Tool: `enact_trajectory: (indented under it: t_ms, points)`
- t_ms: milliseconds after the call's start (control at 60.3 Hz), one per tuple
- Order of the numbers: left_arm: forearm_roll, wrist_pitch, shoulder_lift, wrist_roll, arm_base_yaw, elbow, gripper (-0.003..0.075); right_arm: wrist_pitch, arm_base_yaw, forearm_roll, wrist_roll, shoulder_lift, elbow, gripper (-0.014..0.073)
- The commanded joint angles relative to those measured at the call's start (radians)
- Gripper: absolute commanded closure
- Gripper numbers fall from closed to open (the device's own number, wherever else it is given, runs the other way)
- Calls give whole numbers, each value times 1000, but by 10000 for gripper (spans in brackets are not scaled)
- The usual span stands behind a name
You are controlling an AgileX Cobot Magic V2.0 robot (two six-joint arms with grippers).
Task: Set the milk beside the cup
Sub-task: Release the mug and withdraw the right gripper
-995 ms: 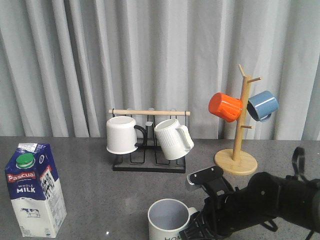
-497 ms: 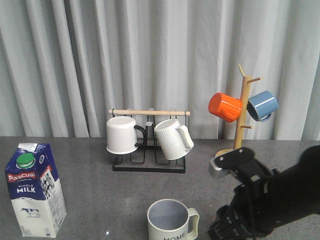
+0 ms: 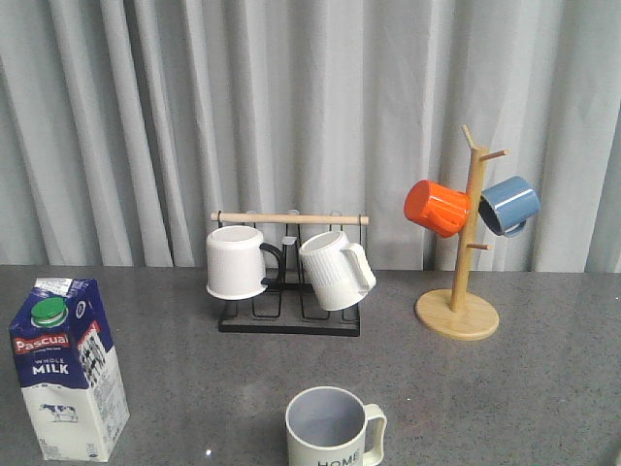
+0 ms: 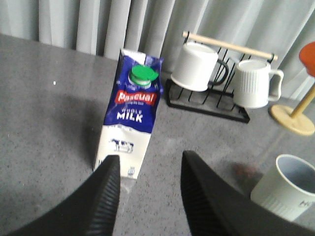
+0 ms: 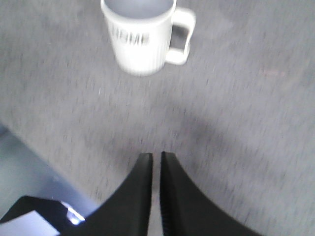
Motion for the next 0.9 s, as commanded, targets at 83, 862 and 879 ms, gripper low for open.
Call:
enact_trajectory:
  t_ms: [83,862,879]
  points:
    - [-10,-34,12,48,-1,-32,381,-81,-1,11,-9,-128,165,602]
    - [51,506,567,132,-1,-826,126,-161,-1,30,11,-185,296,599]
    - [50,512,589,132,-1,-844,126,-161,-1,30,13,-185,296,599]
